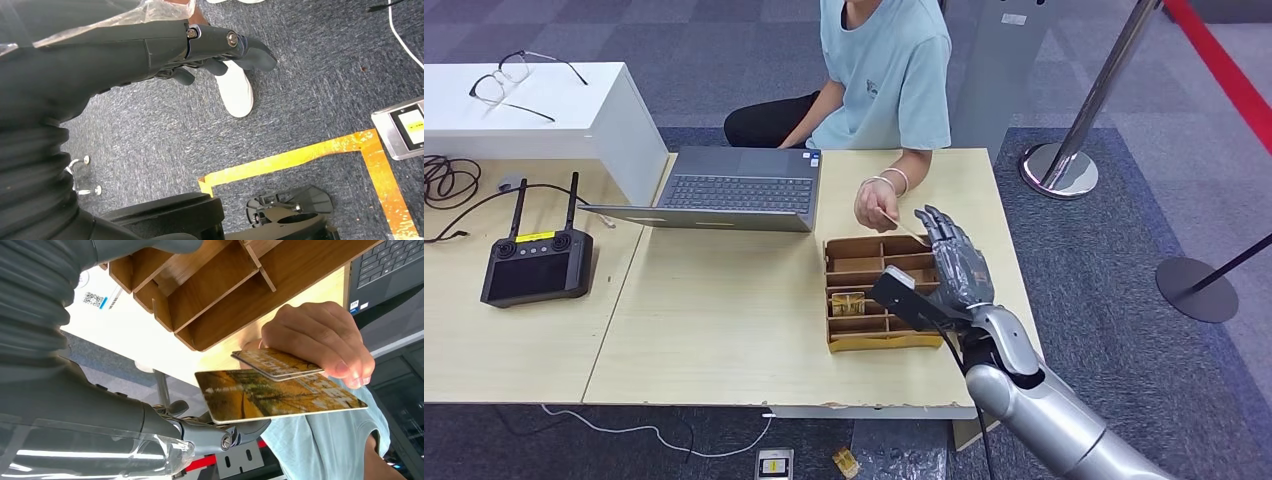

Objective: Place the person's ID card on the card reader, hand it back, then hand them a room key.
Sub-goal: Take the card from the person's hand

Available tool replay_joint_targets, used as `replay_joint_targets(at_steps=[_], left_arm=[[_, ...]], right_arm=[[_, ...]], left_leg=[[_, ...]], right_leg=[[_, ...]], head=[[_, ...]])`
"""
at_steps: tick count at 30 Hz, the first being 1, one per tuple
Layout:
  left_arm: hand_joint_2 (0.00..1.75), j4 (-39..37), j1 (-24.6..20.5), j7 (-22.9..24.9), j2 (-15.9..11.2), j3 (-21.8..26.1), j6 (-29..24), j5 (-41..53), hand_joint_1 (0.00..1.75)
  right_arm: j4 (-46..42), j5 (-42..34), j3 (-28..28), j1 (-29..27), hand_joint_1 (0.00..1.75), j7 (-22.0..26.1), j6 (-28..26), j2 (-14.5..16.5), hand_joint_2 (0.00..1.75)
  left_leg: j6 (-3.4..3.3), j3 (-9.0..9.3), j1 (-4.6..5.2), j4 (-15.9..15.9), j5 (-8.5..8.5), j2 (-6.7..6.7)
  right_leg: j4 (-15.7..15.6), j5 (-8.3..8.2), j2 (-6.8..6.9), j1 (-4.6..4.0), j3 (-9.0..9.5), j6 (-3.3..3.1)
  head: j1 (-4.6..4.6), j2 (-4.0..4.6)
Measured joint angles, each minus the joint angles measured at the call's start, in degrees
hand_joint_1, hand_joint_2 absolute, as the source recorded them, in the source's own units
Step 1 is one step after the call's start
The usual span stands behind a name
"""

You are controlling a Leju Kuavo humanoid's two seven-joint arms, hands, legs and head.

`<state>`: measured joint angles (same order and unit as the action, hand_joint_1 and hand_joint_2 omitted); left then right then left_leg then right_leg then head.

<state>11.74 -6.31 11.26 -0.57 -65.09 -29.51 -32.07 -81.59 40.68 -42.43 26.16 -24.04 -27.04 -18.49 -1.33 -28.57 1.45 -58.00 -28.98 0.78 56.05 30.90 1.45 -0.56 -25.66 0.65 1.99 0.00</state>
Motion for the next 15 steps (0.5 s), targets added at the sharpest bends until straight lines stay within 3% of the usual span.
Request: replay_joint_targets(at_steps=[6, 7, 10, 11, 15], left_arm=[[1.75, 0.00, 0.01, -0.01, 0.02, 0.00, -0.01, -0.14, 0.00], [1.75, 0.00, 0.01, -0.01, 0.02, 0.00, -0.01, -0.20, 0.00], [1.75, 0.00, 0.04, 0.00, 0.03, 0.00, -0.02, -0.39, 0.00], [1.75, 0.00, 0.04, 0.00, 0.03, 0.00, -0.03, -0.42, 0.00], [1.75, 0.00, 0.04, -0.02, 0.08, 0.00, -0.16, -0.57, 0.00]], right_arm=[[-0.03, 0.31, -0.01, 0.00, 0.11, 0.07, -0.87, 0.20, 1.75], [-0.15, 0.48, -0.01, 0.00, 0.45, 0.06, -1.29, 0.22, 1.75], [-1.17, 1.25, 0.09, 0.01, 1.67, -0.02, -2.87, 0.23, 1.75], [-1.68, 1.56, 0.14, 0.01, 1.75, -0.08, -3.28, 0.25, 1.75], [-3.92, 2.87, 0.20, 0.09, 1.75, -0.21, -3.77, 0.39, 1.75]], left_leg=[[0.00, 0.01, 0.00, 0.00, 0.00, 0.00], [0.00, 0.01, 0.00, 0.00, 0.00, 0.00], [0.00, 0.01, 0.00, 0.00, 0.00, -0.01], [0.00, 0.01, 0.00, 0.00, 0.00, -0.01], [0.00, 0.01, 0.00, 0.00, 0.00, -0.01]], right_leg=[[0.00, 0.00, 0.00, 0.00, 0.00, 0.00], [0.00, 0.00, 0.00, 0.00, 0.00, 0.00], [0.00, 0.00, 0.00, 0.00, 0.01, 0.00], [0.00, 0.00, 0.00, 0.00, 0.01, 0.00], [0.00, 0.00, 0.00, 0.00, 0.01, 0.00]], head=[[0.00, 0.00], [0.00, 0.00], [0.00, 0.00], [0.00, 0.00], [0.00, 0.00]])
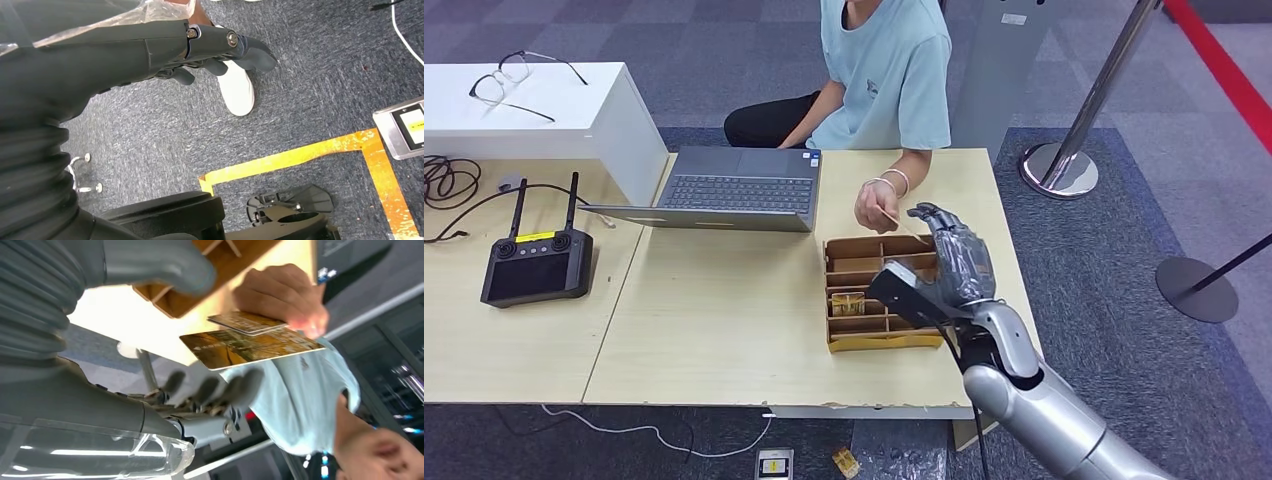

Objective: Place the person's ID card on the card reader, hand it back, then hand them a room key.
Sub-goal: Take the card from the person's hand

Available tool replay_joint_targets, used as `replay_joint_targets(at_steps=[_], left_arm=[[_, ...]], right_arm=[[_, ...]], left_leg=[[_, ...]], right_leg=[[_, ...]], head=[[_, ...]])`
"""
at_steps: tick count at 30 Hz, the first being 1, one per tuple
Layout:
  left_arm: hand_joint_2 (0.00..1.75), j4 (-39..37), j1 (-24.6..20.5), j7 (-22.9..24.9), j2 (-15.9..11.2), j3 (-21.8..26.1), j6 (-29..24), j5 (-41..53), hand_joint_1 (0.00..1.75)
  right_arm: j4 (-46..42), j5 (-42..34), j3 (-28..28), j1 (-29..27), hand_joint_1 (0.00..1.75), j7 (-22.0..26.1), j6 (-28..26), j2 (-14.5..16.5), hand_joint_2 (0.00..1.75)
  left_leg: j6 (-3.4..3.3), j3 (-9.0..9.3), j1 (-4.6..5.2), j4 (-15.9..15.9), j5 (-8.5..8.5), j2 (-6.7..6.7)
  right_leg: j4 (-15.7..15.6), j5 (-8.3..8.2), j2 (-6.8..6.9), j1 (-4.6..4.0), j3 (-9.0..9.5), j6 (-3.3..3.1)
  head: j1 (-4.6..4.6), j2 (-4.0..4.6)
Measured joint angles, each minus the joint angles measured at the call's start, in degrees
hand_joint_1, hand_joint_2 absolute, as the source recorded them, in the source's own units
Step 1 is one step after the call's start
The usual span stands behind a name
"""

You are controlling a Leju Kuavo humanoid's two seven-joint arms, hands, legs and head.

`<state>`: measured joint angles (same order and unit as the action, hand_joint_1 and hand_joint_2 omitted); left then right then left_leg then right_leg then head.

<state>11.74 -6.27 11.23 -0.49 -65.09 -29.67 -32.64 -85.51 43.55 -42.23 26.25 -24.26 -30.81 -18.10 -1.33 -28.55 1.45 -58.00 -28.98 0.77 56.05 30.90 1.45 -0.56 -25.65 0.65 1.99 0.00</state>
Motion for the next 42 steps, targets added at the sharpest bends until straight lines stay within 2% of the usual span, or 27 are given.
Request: replay_joint_targets(at_steps=[26, 33, 36, 42], left_arm=[[1.75, 0.00, 0.01, 0.02, 0.42, 0.00, -0.68, -0.60, 0.00], [1.75, 0.00, 0.01, 0.01, 0.42, 0.00, -0.80, -0.53, 0.00], [1.75, 0.00, 0.01, 0.01, 0.42, 0.00, -0.81, -0.42, 0.00], [1.75, 0.00, 0.11, 0.07, 0.42, 0.00, -0.86, -0.34, 0.00]], right_arm=[[-1.96, 0.36, -0.17, -0.08, 1.75, 0.12, -1.16, 1.04, 1.75], [-1.94, 4.43, 0.46, -0.39, 1.75, -1.98, -2.37, 0.61, 1.75], [-1.94, 8.48, 1.03, -0.70, 1.75, -4.20, -2.55, 0.19, 1.75], [-3.23, 15.97, 5.24, -3.23, 1.75, -9.79, -3.64, -2.98, 1.75]], left_leg=[[0.00, 0.01, -0.01, 0.00, 0.00, -0.01], [0.00, 0.01, 0.00, 0.00, 0.00, -0.01], [0.00, 0.02, 0.00, -0.02, 0.00, -0.01], [0.00, 0.01, 0.00, -0.05, -0.01, -0.02]], right_leg=[[0.00, 0.00, 0.00, 0.00, 0.00, 0.00], [0.00, 0.00, 0.00, 0.00, -0.01, 0.00], [0.00, 0.00, 0.00, 0.00, -0.01, 0.00], [0.00, 0.00, -0.02, 0.01, -0.01, 0.00]], head=[[0.00, 0.00], [0.00, 0.00], [-0.01, 0.00], [0.01, 0.00]])
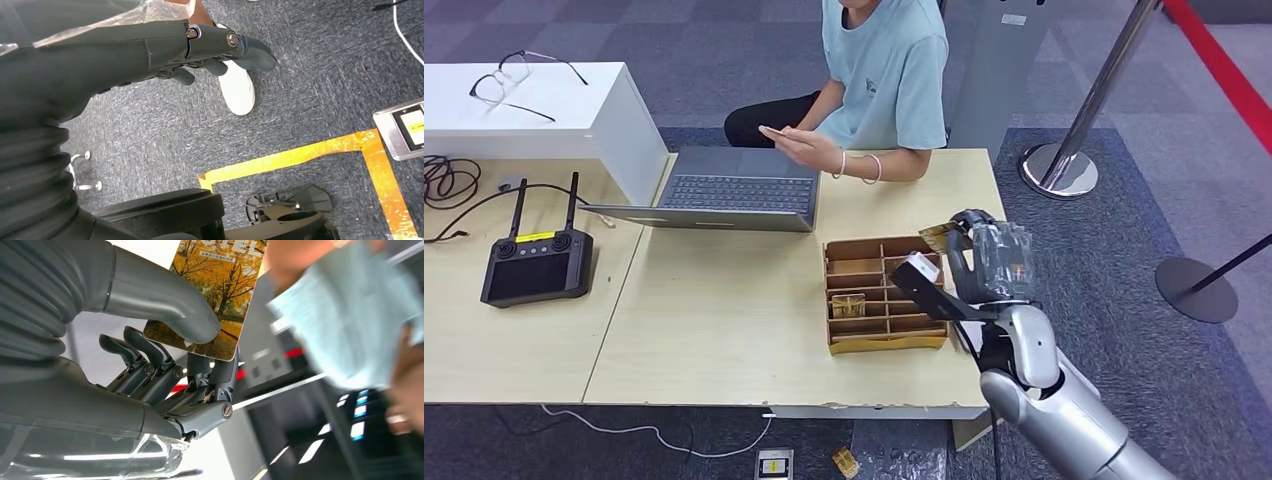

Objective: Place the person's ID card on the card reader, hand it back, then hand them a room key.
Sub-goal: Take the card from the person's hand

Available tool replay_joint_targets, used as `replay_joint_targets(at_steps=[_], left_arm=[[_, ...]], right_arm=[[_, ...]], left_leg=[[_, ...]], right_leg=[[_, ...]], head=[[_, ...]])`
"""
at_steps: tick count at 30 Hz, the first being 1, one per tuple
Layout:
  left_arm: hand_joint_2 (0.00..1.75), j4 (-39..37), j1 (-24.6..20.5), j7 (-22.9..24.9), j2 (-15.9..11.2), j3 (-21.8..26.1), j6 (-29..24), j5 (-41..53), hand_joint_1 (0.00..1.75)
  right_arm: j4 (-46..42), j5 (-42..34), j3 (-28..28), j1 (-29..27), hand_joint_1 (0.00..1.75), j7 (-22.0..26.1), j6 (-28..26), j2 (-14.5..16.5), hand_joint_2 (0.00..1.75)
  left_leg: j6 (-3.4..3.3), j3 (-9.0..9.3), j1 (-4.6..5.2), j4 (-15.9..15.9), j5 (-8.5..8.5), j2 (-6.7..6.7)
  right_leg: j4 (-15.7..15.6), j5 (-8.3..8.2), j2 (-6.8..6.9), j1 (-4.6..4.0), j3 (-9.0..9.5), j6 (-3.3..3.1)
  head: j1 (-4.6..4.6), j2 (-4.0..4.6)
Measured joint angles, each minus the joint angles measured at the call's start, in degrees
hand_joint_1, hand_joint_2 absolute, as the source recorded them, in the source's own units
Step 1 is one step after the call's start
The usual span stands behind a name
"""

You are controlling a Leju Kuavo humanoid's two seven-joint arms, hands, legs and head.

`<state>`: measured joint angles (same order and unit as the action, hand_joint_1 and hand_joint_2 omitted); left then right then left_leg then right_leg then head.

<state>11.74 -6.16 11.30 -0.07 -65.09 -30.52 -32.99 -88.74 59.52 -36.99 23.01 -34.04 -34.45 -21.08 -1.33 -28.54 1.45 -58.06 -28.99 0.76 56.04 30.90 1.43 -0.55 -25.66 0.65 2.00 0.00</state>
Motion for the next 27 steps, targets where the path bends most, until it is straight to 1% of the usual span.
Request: replay_joint_targets(at_steps=[4, 10, 16, 27], left_arm=[[1.75, 0.00, 0.01, 0.15, 0.00, 0.00, 0.01, 0.03, 0.00], [1.75, 0.00, -0.01, 0.14, 0.00, 0.00, -0.01, 0.02, 0.00], [1.75, 0.00, -0.03, 0.04, 0.00, 0.00, -0.01, -0.02, 0.00], [1.75, 0.00, -0.07, 0.02, 0.00, 0.00, -0.01, -0.02, 0.00]], right_arm=[[-1.27, 2.01, 3.45, -2.73, 1.75, -1.46, 0.12, -2.20, 1.75], [-2.47, 3.49, 7.45, -5.93, 1.75, -2.17, 0.00, -3.88, 1.75], [-2.57, 3.80, 9.20, -7.94, 1.75, -2.33, 0.08, -4.18, 1.75], [-2.58, 3.80, 10.32, -8.78, 1.75, -2.33, 0.09, -4.19, 1.75]], left_leg=[[-0.02, 0.00, 0.01, -0.02, -0.03, -0.02], [-0.02, 0.01, 0.00, -0.02, -0.03, -0.02], [-0.02, 0.01, -0.01, 0.00, -0.03, -0.03], [-0.02, 0.01, -0.02, 0.01, -0.03, -0.03]], right_leg=[[0.00, 0.00, -0.01, 0.00, 0.00, 0.00], [0.00, 0.00, -0.02, 0.00, 0.00, 0.00], [0.00, 0.00, -0.02, -0.02, 0.00, 0.00], [0.00, 0.00, -0.02, -0.02, 0.00, 0.00]], head=[[0.00, 0.00], [-0.01, 0.00], [-0.01, 0.00], [0.00, 0.00]])
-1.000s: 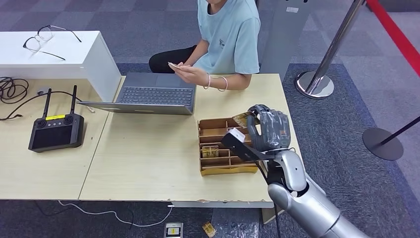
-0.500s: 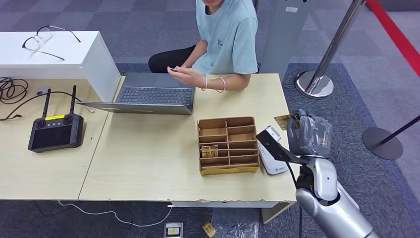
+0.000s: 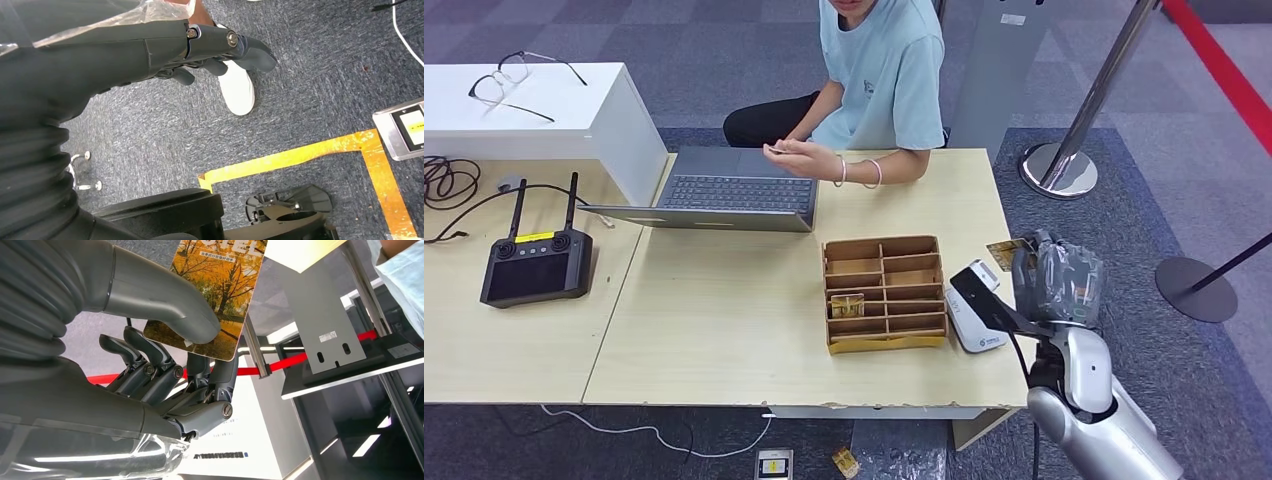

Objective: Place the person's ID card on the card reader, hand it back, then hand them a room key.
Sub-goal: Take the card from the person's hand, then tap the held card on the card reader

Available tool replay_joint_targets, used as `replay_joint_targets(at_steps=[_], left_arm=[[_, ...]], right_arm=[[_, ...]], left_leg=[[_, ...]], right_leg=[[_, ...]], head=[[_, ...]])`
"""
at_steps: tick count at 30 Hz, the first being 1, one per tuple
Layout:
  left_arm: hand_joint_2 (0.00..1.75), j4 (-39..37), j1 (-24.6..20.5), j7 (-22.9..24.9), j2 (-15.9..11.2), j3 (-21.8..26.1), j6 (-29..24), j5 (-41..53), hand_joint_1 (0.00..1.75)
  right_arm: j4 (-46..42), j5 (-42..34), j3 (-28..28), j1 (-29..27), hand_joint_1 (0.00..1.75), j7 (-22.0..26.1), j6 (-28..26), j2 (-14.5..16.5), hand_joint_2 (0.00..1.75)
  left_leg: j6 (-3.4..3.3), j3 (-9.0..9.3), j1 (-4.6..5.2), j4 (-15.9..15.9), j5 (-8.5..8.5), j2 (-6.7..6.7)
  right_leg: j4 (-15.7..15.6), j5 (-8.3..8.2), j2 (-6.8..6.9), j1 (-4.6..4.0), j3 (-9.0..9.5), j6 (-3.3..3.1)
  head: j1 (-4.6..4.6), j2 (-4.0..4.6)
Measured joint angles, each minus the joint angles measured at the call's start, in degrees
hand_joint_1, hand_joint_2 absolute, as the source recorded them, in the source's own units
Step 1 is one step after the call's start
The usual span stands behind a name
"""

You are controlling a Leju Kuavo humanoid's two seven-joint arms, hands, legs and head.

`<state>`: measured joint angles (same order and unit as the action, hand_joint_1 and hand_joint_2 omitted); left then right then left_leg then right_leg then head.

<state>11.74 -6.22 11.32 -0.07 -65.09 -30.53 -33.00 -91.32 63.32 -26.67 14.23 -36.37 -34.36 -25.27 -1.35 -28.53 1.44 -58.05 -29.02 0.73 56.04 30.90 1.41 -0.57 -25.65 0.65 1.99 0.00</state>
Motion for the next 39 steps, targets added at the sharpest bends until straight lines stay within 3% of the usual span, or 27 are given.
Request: replay_joint_targets(at_steps=[11, 39], left_arm=[[1.75, 0.00, -0.01, 0.14, 0.00, 0.00, -0.02, -0.04, 0.00], [1.75, 0.00, -0.08, 0.26, 0.02, 0.00, -0.11, -0.17, 0.00]], right_arm=[[0.52, -3.11, -0.08, -0.34, 1.75, 1.64, -0.02, 0.31, 1.75], [15.02, -14.43, -5.56, -0.93, 1.75, 8.23, -0.73, 6.74, 1.75]], left_leg=[[0.00, -0.01, 0.00, 0.01, 0.00, 0.00], [0.00, -0.01, 0.00, 0.02, 0.00, -0.01]], right_leg=[[0.00, 0.00, 0.00, 0.00, 0.01, 0.00], [0.00, 0.00, 0.00, -0.01, 0.00, 0.00]], head=[[0.00, 0.01], [-0.01, 0.00]])
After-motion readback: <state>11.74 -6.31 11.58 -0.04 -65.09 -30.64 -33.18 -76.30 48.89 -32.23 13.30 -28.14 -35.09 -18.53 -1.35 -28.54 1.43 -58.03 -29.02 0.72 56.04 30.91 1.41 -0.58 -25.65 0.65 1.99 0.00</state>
